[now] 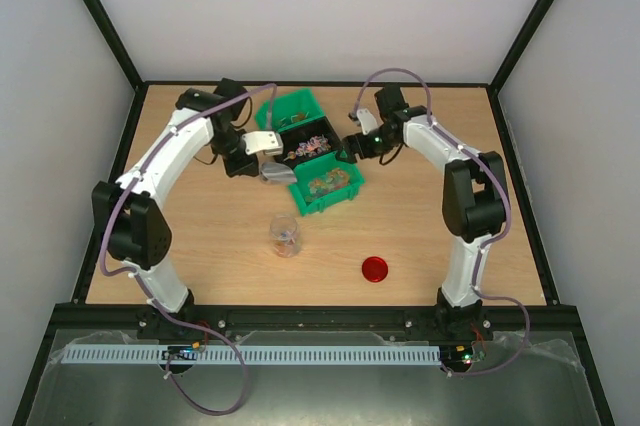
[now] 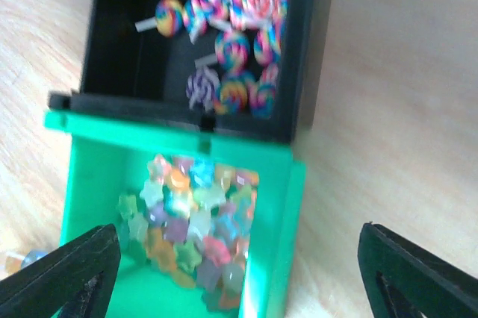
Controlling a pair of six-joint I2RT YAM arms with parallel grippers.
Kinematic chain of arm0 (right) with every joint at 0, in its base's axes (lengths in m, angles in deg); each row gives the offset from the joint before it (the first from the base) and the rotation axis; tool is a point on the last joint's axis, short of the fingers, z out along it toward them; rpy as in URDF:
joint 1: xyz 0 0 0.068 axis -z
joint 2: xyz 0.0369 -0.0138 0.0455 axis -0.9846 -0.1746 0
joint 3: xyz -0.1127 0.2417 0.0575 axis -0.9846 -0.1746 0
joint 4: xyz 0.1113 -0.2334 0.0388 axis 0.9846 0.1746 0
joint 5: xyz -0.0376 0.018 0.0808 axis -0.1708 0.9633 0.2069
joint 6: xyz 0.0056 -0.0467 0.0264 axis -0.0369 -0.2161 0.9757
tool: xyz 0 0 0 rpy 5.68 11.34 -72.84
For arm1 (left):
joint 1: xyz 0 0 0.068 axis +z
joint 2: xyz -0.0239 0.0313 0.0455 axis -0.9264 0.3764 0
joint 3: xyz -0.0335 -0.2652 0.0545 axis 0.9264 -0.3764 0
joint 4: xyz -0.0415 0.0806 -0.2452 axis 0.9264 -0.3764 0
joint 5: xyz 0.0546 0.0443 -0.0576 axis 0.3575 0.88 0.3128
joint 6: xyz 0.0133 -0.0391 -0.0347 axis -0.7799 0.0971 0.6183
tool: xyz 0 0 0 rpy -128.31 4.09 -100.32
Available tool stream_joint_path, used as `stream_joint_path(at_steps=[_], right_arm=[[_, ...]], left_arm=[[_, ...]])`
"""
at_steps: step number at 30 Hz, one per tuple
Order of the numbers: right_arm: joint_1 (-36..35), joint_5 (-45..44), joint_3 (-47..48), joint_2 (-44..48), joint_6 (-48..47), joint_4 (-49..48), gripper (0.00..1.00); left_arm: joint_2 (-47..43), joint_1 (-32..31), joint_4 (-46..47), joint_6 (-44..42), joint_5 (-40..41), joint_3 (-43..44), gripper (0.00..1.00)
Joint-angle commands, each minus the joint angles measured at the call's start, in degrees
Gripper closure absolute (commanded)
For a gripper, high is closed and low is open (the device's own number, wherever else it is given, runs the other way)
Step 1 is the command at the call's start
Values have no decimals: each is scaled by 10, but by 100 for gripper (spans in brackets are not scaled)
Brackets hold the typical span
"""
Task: Pack the candies
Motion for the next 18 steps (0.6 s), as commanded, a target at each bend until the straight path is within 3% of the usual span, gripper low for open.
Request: stream_joint_path(at_steps=[1,12,18], right_arm=[[10,47,-37,24,-15,73,15],[10,120,-73,11,23,45,47],[10,153,-89,15,42,33,55]], left_arm=[[-3,-23,-5,28,30,4,98],[50,-101,16,103,108,44,98],[86,-138,8,119,170,74,98]])
